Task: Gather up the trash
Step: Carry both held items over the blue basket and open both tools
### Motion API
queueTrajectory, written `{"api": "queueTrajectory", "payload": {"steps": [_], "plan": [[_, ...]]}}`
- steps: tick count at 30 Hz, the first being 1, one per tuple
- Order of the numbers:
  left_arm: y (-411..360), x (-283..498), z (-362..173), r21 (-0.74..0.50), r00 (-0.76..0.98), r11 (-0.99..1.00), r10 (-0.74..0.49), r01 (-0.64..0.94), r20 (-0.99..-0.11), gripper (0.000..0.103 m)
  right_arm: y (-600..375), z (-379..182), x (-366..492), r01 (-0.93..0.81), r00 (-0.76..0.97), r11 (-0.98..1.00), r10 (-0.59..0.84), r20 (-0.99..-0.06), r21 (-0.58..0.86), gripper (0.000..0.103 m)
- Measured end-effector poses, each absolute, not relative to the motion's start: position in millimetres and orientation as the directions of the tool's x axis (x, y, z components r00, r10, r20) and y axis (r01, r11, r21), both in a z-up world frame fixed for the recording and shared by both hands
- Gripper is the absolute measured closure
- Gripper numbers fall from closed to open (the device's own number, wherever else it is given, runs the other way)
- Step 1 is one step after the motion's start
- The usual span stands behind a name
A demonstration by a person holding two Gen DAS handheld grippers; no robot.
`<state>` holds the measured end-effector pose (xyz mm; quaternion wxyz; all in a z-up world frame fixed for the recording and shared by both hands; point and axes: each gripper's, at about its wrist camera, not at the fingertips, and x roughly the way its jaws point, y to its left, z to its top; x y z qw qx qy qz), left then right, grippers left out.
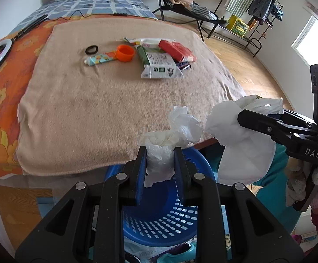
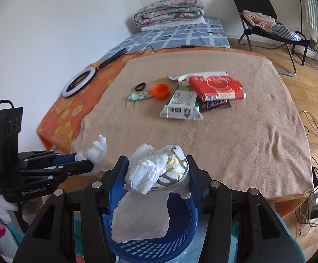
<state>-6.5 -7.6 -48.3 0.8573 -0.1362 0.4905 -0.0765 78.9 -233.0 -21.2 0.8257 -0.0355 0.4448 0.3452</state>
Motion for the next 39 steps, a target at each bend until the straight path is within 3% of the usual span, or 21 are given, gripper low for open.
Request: {"api": "queueTrajectory", "payload": {"steps": [15, 19, 23, 39], "plan": [[-8.8, -27.4, -128.6, -0.315, 0.341, 0.947, -0.279, -0.057, -0.898, 0.08, -230.0, -107.2, 42.2, -0.576, 0.256, 0.785, 0.435, -0.863, 0.225, 0.051], [-12.5, -26.3, -134.9, -0.31, 0.322, 0.95, -0.278, -0.049, -0.905, 0.079, -228.4, -119.1, 40.1, -0.576, 0.245, 0.791, 0.409, -0.879, 0.207, 0.049], [-16.8, -25.3, -138.2, -0.293, 0.305, 0.955, -0.266, -0.045, -0.914, 0.062, -227.1, -125.3, 40.6, -0.576, 0.241, 0.795, 0.391, -0.888, 0.193, 0.047], [-15.1, -22.7, -140.3, -0.276, 0.304, 0.96, -0.25, -0.048, -0.919, 0.062, -232.3, -131.3, 47.1, -0.547, 0.238, 0.816, 0.363, -0.901, 0.185, 0.039]]}}
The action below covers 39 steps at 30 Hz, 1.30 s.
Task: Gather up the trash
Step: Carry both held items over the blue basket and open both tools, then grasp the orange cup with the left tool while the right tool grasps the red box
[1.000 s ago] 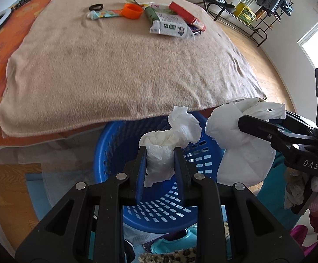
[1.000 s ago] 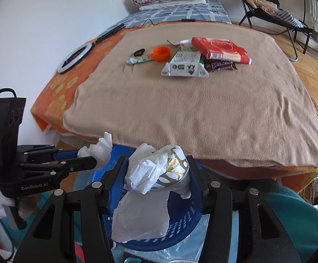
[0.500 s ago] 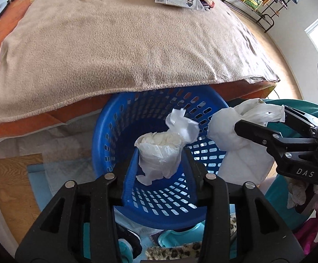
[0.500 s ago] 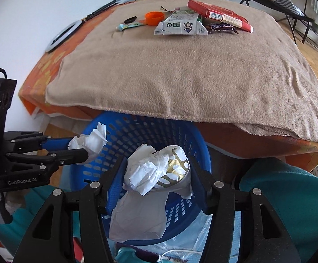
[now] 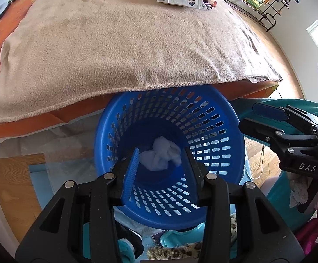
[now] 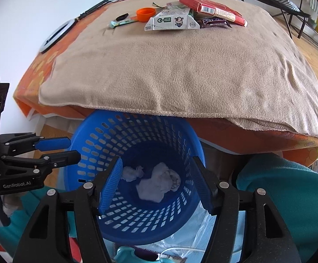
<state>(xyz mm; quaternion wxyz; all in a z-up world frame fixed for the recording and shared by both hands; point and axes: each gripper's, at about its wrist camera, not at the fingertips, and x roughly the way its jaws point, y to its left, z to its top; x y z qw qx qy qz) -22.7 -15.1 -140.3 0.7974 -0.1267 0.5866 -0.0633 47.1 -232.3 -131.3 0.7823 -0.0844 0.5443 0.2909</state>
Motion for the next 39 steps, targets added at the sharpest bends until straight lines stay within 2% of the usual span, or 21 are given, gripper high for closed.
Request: {"api": "queueTrajectory", "payload": {"steps": [12, 22, 37, 39], "plan": [[-12.1, -19.3, -131.9, -0.271, 0.329, 0.961, -0.239, -0.055, -0.914, 0.062, -239.3, -120.7, 58.9, -0.521, 0.246, 0.823, 0.397, -0.884, 0.225, 0.039], [-13.0, -1.3, -109.1, -0.272, 0.373, 0.962, -0.241, -0.031, -0.896, 0.062, -251.8, -87.9, 99.3, -0.483, 0.322, 0.846, 0.411, -0.853, 0.225, 0.039], [9.6, 83.4, -51.2, -0.219, 0.515, 0.976, -0.187, -0.002, -0.836, 0.062, -266.1, -48.1, 198.2, -0.395, 0.415, 0.88, 0.427, -0.803, 0.264, 0.039], [14.3, 99.3, -47.5, -0.21, 0.53, 0.978, -0.174, -0.007, -0.83, 0.062, -271.5, -49.6, 215.0, -0.366, 0.39, 0.877, 0.449, -0.804, 0.312, 0.039]]}}
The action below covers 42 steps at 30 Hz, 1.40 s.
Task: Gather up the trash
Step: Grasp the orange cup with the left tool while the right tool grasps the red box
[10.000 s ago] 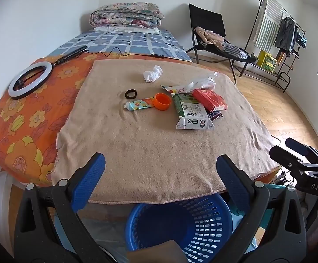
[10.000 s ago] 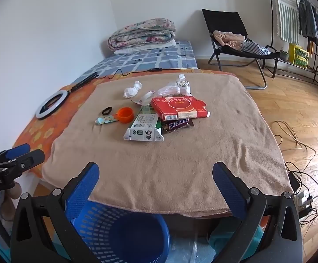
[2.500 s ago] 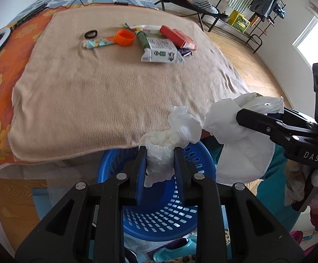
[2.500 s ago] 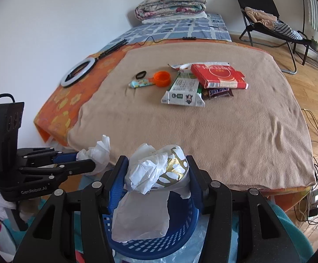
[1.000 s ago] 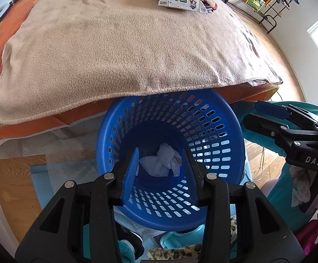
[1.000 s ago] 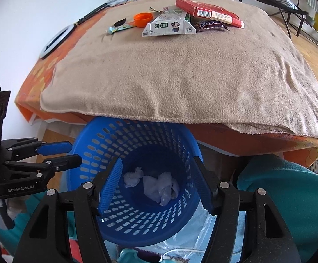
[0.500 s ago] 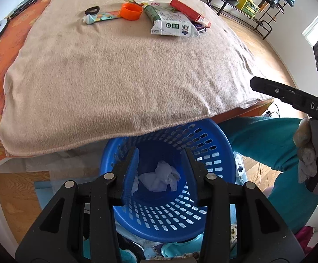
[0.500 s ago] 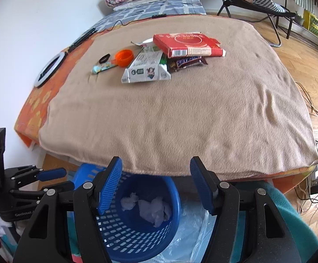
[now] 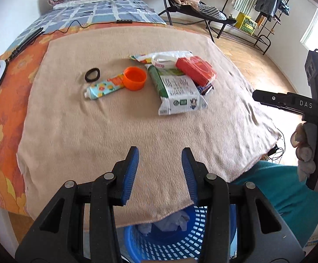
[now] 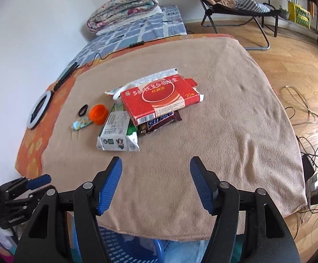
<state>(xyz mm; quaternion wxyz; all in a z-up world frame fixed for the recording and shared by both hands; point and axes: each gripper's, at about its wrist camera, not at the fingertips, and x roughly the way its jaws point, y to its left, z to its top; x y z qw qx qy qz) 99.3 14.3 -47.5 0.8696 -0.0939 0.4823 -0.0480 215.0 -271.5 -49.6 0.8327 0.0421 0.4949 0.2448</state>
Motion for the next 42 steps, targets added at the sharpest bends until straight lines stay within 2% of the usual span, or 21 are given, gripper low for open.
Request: {"api": "queueTrajectory", "payload": {"steps": [8, 25, 28, 36, 38, 39, 42], "plan": [[28.5, 158.1, -48.3, -0.191, 0.542, 0.981, -0.149, -0.022, -0.827, 0.062, -291.7, -58.6, 276.6, -0.242, 0.357, 0.851, 0.524, -0.773, 0.466, 0.039], [31.6, 241.6, -89.2, -0.102, 0.491, 0.995, -0.096, 0.016, -0.866, 0.062, -293.0, -133.6, 350.3, -0.062, 0.25, 0.745, 0.656, -0.712, 0.665, 0.039], [30.2, 248.8, -93.3, -0.065, 0.493, 0.997, -0.073, 0.033, -0.867, 0.042, -291.5, -140.5, 356.1, -0.041, 0.234, 0.709, 0.692, -0.683, 0.704, 0.039], [29.1, 265.3, -105.9, -0.043, 0.475, 0.997, -0.069, 0.064, -0.877, 0.042, -284.3, -153.5, 369.0, -0.009, 0.23, 0.653, 0.738, -0.634, 0.757, 0.039], [29.9, 268.2, -107.4, -0.045, 0.476, 0.997, -0.068, 0.06, -0.877, 0.042, -283.9, -154.9, 373.0, 0.004, 0.238, 0.646, 0.741, -0.628, 0.763, 0.047], [29.6, 269.3, -108.0, -0.045, 0.477, 0.997, -0.069, 0.061, -0.876, 0.042, -283.5, -156.1, 374.5, 0.01, 0.238, 0.646, 0.739, -0.63, 0.763, 0.054], [27.6, 270.4, -109.8, -0.027, 0.477, 0.997, -0.059, 0.072, -0.877, 0.042, -281.5, -158.8, 378.6, 0.028, 0.241, 0.634, 0.746, -0.621, 0.773, 0.058]]}}
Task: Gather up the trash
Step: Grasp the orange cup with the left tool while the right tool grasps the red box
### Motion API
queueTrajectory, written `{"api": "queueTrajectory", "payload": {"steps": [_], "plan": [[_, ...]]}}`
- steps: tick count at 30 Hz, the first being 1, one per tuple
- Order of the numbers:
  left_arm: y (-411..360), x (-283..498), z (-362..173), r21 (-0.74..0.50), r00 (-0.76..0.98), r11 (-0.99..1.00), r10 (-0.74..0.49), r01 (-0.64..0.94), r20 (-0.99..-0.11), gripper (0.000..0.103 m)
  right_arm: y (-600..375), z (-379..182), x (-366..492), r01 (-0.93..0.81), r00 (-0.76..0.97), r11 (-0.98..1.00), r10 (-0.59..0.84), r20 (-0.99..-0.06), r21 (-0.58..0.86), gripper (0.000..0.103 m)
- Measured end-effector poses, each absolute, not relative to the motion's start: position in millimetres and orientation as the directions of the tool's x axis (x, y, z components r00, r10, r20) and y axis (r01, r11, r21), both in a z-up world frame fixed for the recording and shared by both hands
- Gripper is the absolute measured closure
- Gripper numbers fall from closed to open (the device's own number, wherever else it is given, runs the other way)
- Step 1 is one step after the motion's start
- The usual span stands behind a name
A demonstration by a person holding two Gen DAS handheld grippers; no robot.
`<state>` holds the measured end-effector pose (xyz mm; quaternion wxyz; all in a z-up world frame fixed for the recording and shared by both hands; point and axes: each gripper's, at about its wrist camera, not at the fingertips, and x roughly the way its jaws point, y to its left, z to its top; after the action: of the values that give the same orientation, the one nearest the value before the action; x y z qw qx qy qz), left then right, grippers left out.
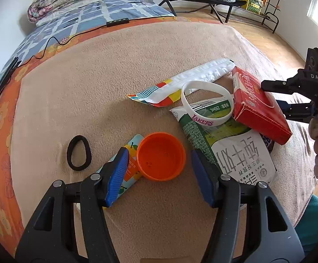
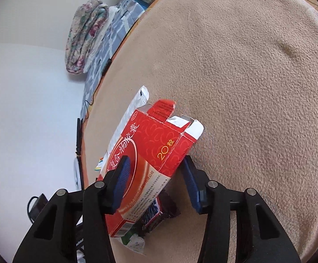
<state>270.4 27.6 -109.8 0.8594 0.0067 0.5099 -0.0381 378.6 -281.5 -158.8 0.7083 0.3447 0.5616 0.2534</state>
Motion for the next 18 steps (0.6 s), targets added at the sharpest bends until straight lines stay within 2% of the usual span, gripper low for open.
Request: {"api": "queueTrajectory", "payload": {"steps": [2, 4, 5, 18], "plan": [[25.8, 271.6, -110.5, -0.013, 0.482, 0.997, -0.05, 0.079, -0.875, 0.042, -281.2, -156.2, 381.0, 0.024, 0.25, 0.625, 0.752, -0.61, 0.78, 0.065], [24.9, 271.9, -111.5, -0.01, 0.483, 0.996, -0.05, 0.084, -0.874, 0.048, -281.0, -151.2, 384.3, 0.021, 0.262, 0.61, 0.761, -0.593, 0.792, 0.071], [25.2, 272.6, -112.3, -0.013, 0.48, 0.996, -0.053, 0.086, -0.875, 0.053, -280.9, -147.7, 384.8, 0.017, 0.27, 0.606, 0.763, -0.587, 0.795, 0.072], [36.3, 270.6, -110.7, -0.049, 0.511, 0.997, -0.073, 0.06, -0.856, 0.054, -244.5, -86.9, 372.8, -0.217, 0.348, 0.721, 0.687, -0.638, 0.658, 0.082]]}}
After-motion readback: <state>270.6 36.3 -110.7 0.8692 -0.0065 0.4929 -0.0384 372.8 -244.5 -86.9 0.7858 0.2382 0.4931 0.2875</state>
